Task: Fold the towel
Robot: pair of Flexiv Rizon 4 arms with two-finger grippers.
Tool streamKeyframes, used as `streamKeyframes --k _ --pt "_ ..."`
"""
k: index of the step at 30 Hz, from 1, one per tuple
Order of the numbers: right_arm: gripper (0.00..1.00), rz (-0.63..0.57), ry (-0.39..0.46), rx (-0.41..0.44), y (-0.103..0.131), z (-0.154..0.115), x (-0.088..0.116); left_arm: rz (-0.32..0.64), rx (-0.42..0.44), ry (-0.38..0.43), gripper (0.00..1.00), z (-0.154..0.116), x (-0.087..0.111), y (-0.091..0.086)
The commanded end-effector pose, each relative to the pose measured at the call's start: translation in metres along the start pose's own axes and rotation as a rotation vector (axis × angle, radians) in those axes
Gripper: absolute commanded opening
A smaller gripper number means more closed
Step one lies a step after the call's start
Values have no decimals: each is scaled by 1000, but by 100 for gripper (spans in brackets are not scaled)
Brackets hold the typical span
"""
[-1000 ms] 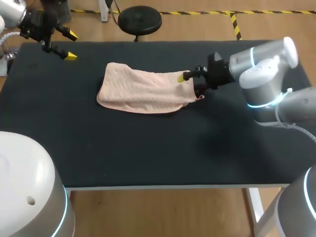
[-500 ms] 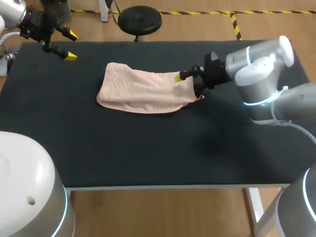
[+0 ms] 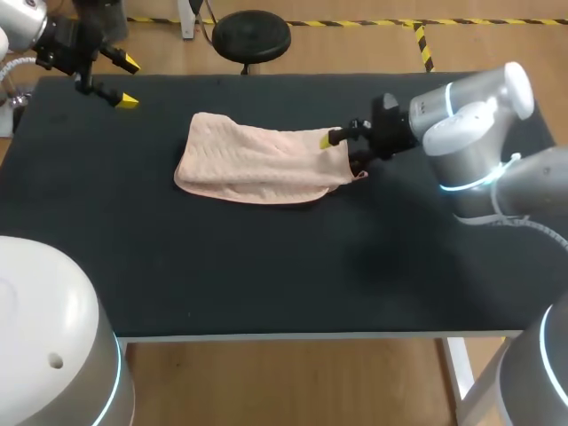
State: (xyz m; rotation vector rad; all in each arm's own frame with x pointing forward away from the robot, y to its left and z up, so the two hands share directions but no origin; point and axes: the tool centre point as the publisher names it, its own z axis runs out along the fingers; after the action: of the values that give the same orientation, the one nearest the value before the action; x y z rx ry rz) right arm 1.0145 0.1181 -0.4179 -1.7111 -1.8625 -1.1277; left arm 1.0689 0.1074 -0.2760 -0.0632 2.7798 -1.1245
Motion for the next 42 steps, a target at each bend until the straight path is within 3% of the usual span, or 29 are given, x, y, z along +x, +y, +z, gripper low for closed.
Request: streamKeyframes --k 1,15,26,42 --pt "100 6 -1 14 -4 8 -9 2 1 -3 100 0 1 0" --pt "100 30 78 39 -6 31 -4 2 1 -3 100 0 1 0" --pt "100 16 92 22 -1 21 3 2 1 -3 100 0 1 0" --pt "100 19 110 32 -1 30 13 2 1 -3 100 0 1 0"
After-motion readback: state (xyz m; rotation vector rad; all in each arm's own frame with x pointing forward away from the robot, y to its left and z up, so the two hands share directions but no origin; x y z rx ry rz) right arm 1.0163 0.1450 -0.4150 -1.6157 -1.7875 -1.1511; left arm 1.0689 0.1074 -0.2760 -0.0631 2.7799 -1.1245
